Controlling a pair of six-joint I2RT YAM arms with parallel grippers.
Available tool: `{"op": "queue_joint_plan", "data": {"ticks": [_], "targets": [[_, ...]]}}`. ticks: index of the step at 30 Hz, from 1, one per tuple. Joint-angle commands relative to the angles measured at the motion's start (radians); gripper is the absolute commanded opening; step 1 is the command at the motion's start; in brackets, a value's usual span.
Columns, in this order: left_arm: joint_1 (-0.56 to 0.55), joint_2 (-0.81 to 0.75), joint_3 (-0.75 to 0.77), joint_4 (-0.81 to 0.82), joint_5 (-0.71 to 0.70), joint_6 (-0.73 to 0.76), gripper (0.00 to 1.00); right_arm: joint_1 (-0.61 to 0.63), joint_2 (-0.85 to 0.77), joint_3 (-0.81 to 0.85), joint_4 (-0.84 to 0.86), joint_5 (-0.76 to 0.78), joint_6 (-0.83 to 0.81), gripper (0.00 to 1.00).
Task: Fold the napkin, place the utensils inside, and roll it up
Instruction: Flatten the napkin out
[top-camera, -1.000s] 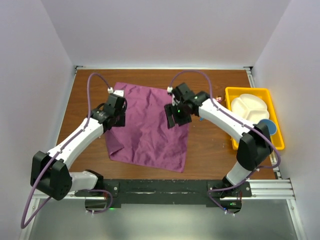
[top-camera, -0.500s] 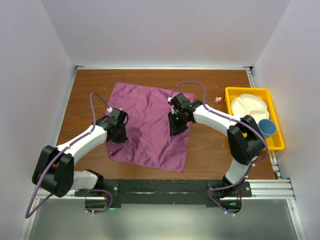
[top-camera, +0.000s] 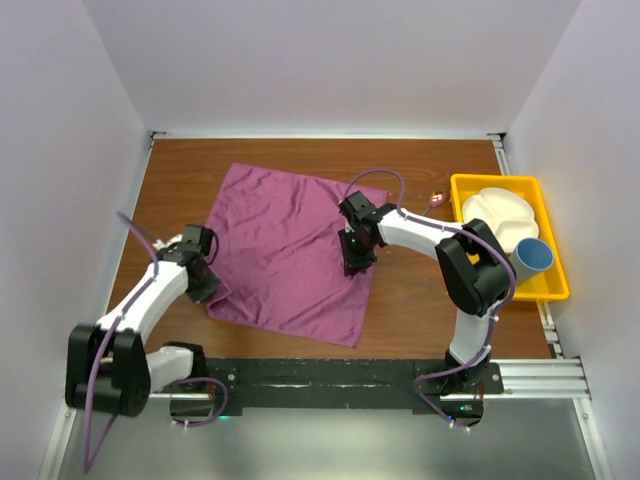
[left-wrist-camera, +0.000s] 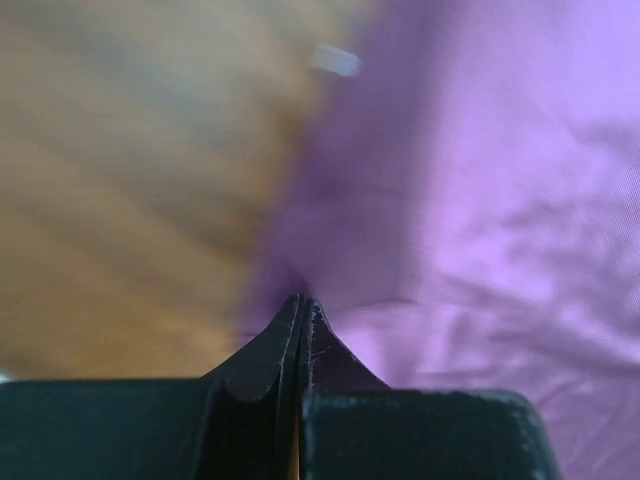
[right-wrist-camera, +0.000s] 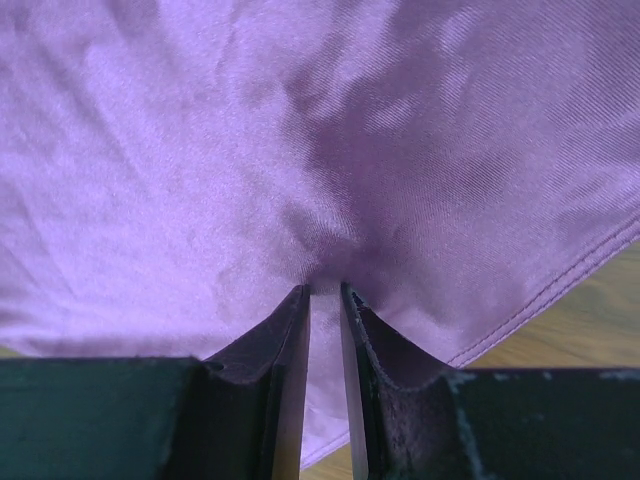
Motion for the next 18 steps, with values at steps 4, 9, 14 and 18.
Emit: {"op": "queue_joint_plan", "data": {"ticks": [4,9,14,18], "targets": [[0.068,-0.216,0.275,-0.369,-0.478,-0.239,0.00,-0.023,0.050,0.079,-0.090,0.199,-0.058,0.24],[0.065,-0.172,0.276,-0.146,-0.326,0.065,0.06,-0.014,-0.009,0.143,-0.110,0.137,-0.115,0.29],[0.036,-0.065,0.101,0.255,0.379,0.270,0.17,-0.012,-0.034,0.177,-0.130,0.035,-0.119,0.35],[-0.085,0.012,0.080,0.267,0.345,0.242,0.20,-0.014,-0.028,0.148,-0.101,-0.026,-0.110,0.36]]}}
